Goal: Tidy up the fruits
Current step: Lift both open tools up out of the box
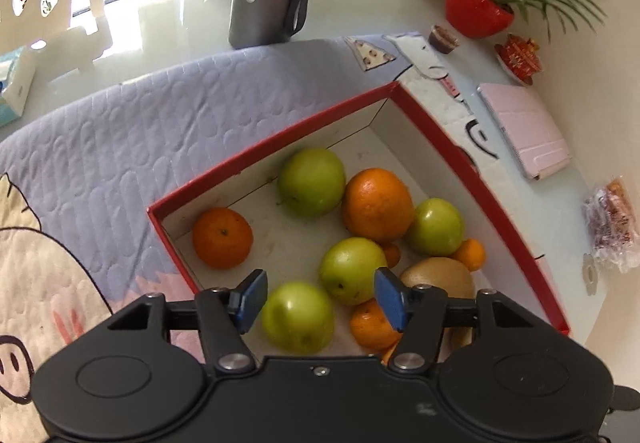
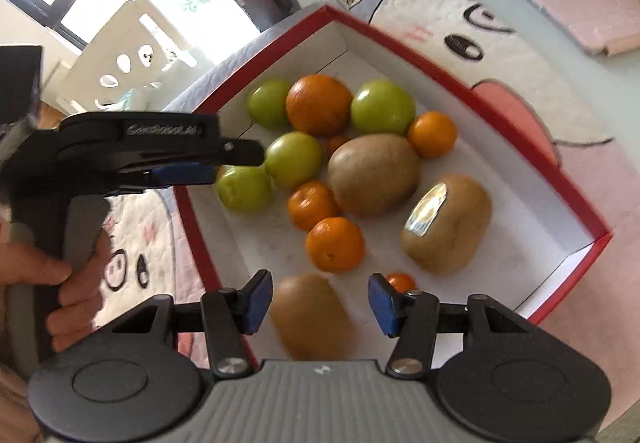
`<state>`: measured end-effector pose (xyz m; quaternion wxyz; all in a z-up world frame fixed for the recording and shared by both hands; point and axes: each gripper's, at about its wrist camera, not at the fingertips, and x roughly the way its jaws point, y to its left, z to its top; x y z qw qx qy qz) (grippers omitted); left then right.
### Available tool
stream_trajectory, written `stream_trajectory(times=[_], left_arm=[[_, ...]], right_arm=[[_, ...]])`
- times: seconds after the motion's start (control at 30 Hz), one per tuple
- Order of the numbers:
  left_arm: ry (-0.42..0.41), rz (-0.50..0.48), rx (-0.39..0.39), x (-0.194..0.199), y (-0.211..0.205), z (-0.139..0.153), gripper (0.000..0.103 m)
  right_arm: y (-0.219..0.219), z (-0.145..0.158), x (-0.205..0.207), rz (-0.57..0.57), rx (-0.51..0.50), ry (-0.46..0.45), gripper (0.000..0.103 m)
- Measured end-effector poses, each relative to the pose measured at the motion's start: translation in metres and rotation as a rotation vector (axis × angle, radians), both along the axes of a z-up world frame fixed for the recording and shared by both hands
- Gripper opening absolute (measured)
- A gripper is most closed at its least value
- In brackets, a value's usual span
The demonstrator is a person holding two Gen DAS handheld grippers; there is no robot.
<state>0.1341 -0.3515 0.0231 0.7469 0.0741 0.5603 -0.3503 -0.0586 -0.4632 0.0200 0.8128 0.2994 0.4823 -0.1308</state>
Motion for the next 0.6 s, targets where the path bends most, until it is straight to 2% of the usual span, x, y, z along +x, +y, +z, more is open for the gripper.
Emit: stream_trajectory(times=[0.03, 0.07, 0.13, 0.23, 0.4, 0.6], left_arm=[[-0.006, 0.005, 0.0, 0.0, 0.001, 0.005, 0.081], [-0.016, 0.012, 0.009, -0.001, 0.002, 0.011, 0.081], [-0.037, 0.018, 0.042, -0.002, 0.006, 0.024, 0.081], [-0.084, 0.023, 0.071, -0.01, 0.019, 0.045, 0.084], [-0.178, 0.018, 0.103, -0.045, 0.049, 0.064, 0.096], [-0.208, 0.003, 0.128, -0.09, 0.071, 0.056, 0.097]], right_arm=[[0.0, 0.003, 0.0, -0.003, -0.019, 0.003, 0.06], [-0.001, 0.006, -0.001, -0.004, -0.029, 0.001, 0.063], [-0.003, 0.013, -0.002, -0.002, -0.028, -0.006, 0.08], [-0.002, 0.027, -0.008, -0.003, -0.061, -0.003, 0.094], [0.012, 0.044, -0.022, 0.03, -0.193, 0.046, 0.097], [0.035, 0.037, -0.042, 0.07, -0.258, 0.097, 0.097]])
